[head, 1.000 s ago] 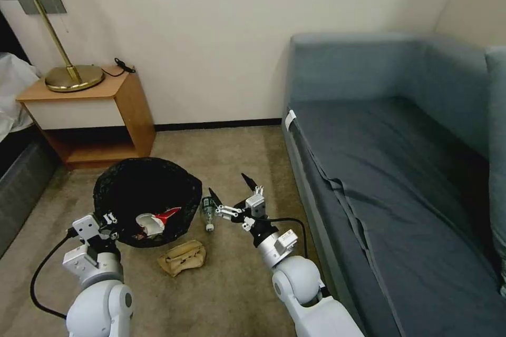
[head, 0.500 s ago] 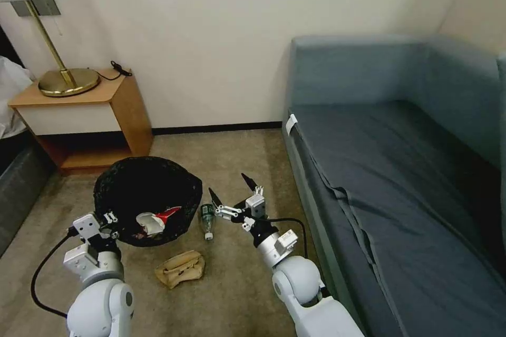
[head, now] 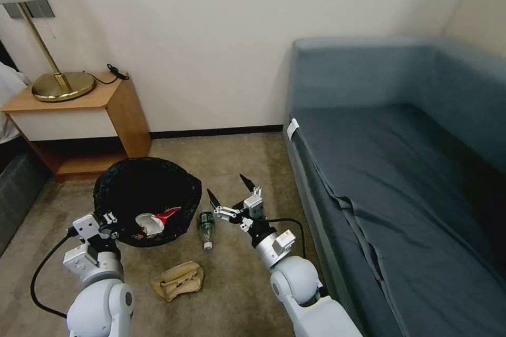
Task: Pick up the trash bin, then pick up the garbage on the floor and place it into the trash bin.
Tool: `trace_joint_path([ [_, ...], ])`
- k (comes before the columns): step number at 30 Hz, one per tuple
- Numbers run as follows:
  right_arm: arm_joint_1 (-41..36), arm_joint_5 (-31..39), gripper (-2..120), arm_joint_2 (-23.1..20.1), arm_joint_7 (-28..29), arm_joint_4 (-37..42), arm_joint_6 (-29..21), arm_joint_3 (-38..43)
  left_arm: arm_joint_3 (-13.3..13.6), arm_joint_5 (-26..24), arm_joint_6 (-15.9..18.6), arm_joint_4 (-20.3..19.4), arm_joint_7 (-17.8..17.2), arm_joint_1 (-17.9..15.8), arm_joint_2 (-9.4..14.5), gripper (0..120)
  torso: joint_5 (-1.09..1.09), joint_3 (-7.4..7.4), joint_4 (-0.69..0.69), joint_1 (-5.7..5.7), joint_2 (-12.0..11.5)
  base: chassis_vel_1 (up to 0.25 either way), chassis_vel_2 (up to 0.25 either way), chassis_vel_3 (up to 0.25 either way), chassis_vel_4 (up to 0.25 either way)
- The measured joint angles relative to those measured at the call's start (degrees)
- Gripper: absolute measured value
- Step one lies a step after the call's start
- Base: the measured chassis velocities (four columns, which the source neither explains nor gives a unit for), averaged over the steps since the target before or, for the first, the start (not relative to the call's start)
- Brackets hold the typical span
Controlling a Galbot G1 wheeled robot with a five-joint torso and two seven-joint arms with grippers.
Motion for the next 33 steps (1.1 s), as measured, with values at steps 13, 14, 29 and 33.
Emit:
trace_joint_path([
  [13,0.0,0.0,100,0.1,0.0,0.0,0.1,0.0,0.2,0.2,0.1,0.0,-0.1,-0.2,0.0,4,0.0,0.0,0.0,0.0,0.0,-0.063,0.059,0.059,-0.057],
  [14,0.0,0.0,100,0.1,0.0,0.0,0.1,0.0,0.2,0.2,0.1,-0.1,-0.1,-0.2,0.0,4,-0.01,0.0,0.0,0.0,0.0,-0.057,0.057,0.055,-0.051],
  [29,0.2,-0.6,100,0.1,1.3,-0.3,1.0,-0.5,0.1,0.1,0.1,-0.2,-0.1,0.1,0.0,4,0.0,0.0,0.0,0.0,0.0,-0.035,0.033,0.034,-0.032],
  [33,0.2,-0.6,100,0.1,1.5,-0.2,1.0,-0.7,0.0,0.0,0.1,-0.2,-0.1,0.2,0.0,4,0.0,-0.01,0.0,0.0,0.0,0.0,0.0,0.0,0.0],
])
